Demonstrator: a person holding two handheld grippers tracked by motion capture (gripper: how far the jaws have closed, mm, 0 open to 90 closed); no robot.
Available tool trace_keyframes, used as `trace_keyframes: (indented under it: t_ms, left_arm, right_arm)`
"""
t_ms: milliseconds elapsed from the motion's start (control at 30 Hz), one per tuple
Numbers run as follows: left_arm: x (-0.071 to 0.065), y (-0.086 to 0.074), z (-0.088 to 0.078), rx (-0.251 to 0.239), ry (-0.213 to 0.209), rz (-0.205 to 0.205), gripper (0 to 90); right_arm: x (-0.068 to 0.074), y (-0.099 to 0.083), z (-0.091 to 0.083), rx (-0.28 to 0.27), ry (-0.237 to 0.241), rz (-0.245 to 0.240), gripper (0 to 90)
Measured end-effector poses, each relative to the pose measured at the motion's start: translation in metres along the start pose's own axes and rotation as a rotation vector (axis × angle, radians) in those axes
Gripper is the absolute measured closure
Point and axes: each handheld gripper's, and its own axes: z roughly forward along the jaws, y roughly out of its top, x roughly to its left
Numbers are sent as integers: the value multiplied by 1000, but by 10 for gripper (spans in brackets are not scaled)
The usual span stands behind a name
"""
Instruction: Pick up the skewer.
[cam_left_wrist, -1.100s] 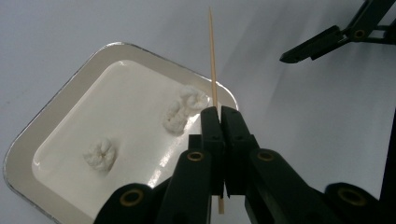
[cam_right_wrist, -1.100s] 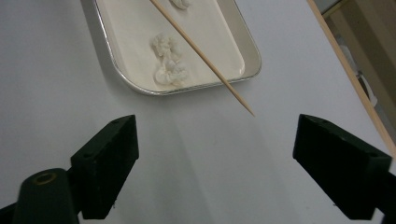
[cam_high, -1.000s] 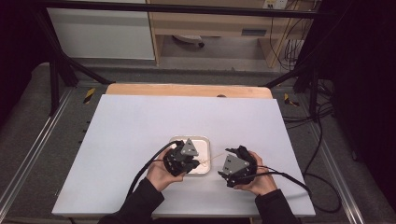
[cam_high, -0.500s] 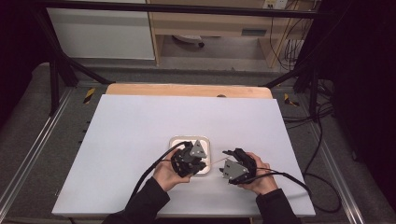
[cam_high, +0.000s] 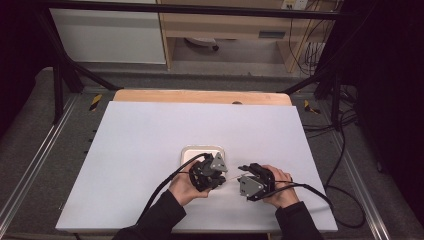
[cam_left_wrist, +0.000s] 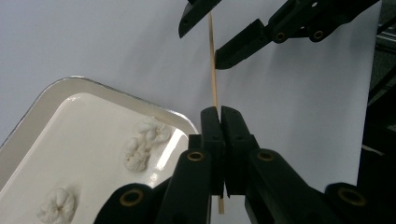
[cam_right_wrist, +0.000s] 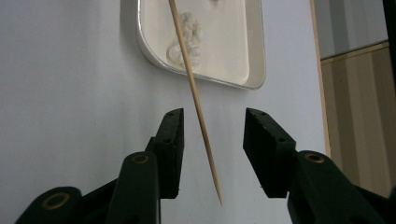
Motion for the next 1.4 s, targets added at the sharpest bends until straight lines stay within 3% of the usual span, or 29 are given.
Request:
trace_keyframes:
  t_ms: [333,733,1300,1400]
  left_arm:
    - [-2,7,0,8,-13,22,889]
    - [-3,9,0,18,-19,31,890]
    - [1,9,1,35,-15,27,880]
    - [4,10,0,65,2,30,758]
  right_arm:
    - [0,-1,-1,-2,25,-80,722]
    - [0,-1,-3,2,45,-141,860]
    - [1,0,-3,31,52,-174,892]
    - [1,0,-3,56,59,-182,892]
